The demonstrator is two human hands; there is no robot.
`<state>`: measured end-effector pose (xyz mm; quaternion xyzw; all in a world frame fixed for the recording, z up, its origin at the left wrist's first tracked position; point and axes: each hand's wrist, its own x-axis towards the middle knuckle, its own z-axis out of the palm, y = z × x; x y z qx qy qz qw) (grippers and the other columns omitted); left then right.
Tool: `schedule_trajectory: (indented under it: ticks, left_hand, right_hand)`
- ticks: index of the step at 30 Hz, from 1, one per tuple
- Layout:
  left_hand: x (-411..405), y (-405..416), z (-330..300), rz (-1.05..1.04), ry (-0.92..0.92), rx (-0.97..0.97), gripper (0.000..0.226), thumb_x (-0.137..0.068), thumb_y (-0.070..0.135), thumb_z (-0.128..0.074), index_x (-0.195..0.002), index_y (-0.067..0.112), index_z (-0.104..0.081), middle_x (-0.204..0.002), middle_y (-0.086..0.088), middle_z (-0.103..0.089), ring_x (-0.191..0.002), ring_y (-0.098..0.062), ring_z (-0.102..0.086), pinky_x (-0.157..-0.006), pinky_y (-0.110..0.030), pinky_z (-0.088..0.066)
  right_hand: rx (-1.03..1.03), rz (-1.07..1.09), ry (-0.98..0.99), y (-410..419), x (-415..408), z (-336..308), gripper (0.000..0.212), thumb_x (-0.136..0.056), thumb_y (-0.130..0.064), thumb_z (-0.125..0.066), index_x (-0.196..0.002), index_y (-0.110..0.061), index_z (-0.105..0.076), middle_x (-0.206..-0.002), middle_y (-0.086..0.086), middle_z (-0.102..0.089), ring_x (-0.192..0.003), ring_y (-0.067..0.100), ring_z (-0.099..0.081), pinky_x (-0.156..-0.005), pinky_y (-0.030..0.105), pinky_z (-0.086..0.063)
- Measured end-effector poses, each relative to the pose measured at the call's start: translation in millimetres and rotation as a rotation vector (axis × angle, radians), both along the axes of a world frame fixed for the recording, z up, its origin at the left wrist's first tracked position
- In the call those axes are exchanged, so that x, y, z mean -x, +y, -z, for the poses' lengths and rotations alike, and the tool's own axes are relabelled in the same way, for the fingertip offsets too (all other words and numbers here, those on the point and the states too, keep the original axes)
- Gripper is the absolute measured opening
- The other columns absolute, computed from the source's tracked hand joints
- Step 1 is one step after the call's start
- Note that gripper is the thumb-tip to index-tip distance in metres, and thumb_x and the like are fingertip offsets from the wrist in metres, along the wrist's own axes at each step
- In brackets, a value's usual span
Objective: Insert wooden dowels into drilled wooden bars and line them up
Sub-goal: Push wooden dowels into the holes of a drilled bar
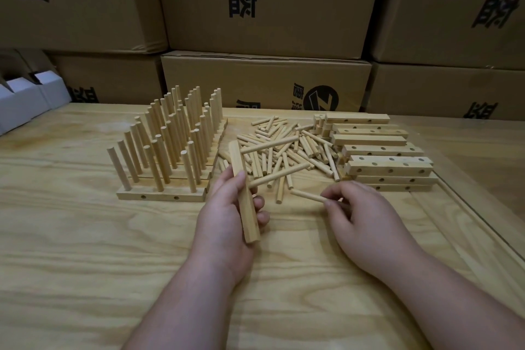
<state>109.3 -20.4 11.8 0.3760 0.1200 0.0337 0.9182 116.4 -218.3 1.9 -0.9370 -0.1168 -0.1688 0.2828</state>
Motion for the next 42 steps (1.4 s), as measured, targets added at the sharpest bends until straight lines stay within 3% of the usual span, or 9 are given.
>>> schedule_trajectory:
  ticks: [3,6,13,20,28,35,38,42]
  left_hand:
    - [-1,0,1,-0.022,0.0,0.001,0.043,-0.099,0.02,-0.057,-0.142,0.021,-0.054,-0.076,-0.003,-0.057,-0.055,-0.015,-0.049,-0.041,-0.025,-0.037]
    - [-2,-1,3,-0.046,0.026,0.003,0.044,-0.1,0.027,-0.057,-0.142,0.016,-0.053,-0.075,-0.004,-0.055,-0.053,-0.014,-0.05,-0.041,-0.024,-0.036]
    - [-4,0,7,-0.057,0.036,-0.054,0.047,-0.099,0.036,-0.058,-0.141,0.017,-0.054,-0.075,0.0,-0.058,-0.052,-0.012,-0.053,-0.041,-0.023,-0.037]
    - [-4,-2,7,-0.045,-0.017,-0.028,0.04,-0.1,0.028,-0.058,-0.139,0.02,-0.054,-0.075,-0.003,-0.056,-0.054,-0.013,-0.049,-0.041,-0.023,-0.037]
    - [-2,-6,6,-0.049,-0.044,-0.119,0.017,-0.097,0.025,-0.063,-0.11,0.035,-0.065,-0.08,0.0,-0.061,-0.056,-0.011,-0.053,-0.045,-0.026,-0.04]
    - [0,-6,6,-0.055,-0.039,-0.141,0.015,-0.097,0.029,-0.064,-0.11,0.036,-0.066,-0.07,0.003,-0.063,-0.055,-0.01,-0.054,-0.045,-0.026,-0.042]
    - [1,-6,7,-0.015,-0.057,-0.197,0.021,-0.094,0.03,-0.067,-0.114,0.028,-0.068,-0.065,0.004,-0.064,-0.055,-0.01,-0.056,-0.048,-0.026,-0.046]
    - [2,-8,9,-0.033,-0.083,-0.256,0.012,-0.095,0.031,-0.066,-0.106,0.032,-0.07,-0.067,0.006,-0.066,-0.056,-0.01,-0.057,-0.05,-0.027,-0.047]
  right_hand:
    - [-0.066,-0.103,-0.009,4,7,-2,0.013,-0.094,-0.029,-0.06,-0.099,-0.04,-0.063,-0.089,-0.025,-0.057,-0.095,-0.007,-0.051,-0.068,0.008,-0.039]
    - [-0.093,-0.203,-0.035,7,13,-3,0.013,-0.093,-0.027,-0.063,-0.101,-0.037,-0.066,-0.092,-0.023,-0.059,-0.098,-0.003,-0.055,-0.074,0.006,-0.04]
    - [-0.107,-0.389,-0.098,12,21,-7,0.012,-0.087,-0.022,-0.064,-0.096,-0.027,-0.071,-0.087,-0.019,-0.064,-0.092,0.007,-0.061,-0.078,0.015,-0.045]
    - [-0.086,-0.44,-0.106,14,21,-7,0.012,-0.087,-0.021,-0.066,-0.096,-0.025,-0.072,-0.086,-0.021,-0.064,-0.089,0.008,-0.062,-0.076,0.021,-0.047]
    - [-0.113,-0.467,-0.106,16,24,-8,0.012,-0.09,-0.02,-0.067,-0.099,-0.022,-0.074,-0.086,-0.015,-0.064,-0.086,0.01,-0.064,-0.071,0.026,-0.051]
    - [-0.062,-0.501,-0.053,25,30,-9,0.021,-0.091,-0.034,-0.065,-0.111,-0.035,-0.069,-0.087,-0.013,-0.055,-0.08,0.012,-0.06,-0.068,0.025,-0.049]
    - [-0.052,-0.486,-0.047,26,31,-11,0.02,-0.09,-0.031,-0.065,-0.109,-0.033,-0.07,-0.087,-0.015,-0.056,-0.079,0.009,-0.06,-0.067,0.017,-0.046]
    - [-0.023,-0.456,-0.006,25,32,-12,0.019,-0.091,-0.031,-0.065,-0.109,-0.034,-0.071,-0.088,-0.017,-0.06,-0.082,0.006,-0.061,-0.068,0.014,-0.044]
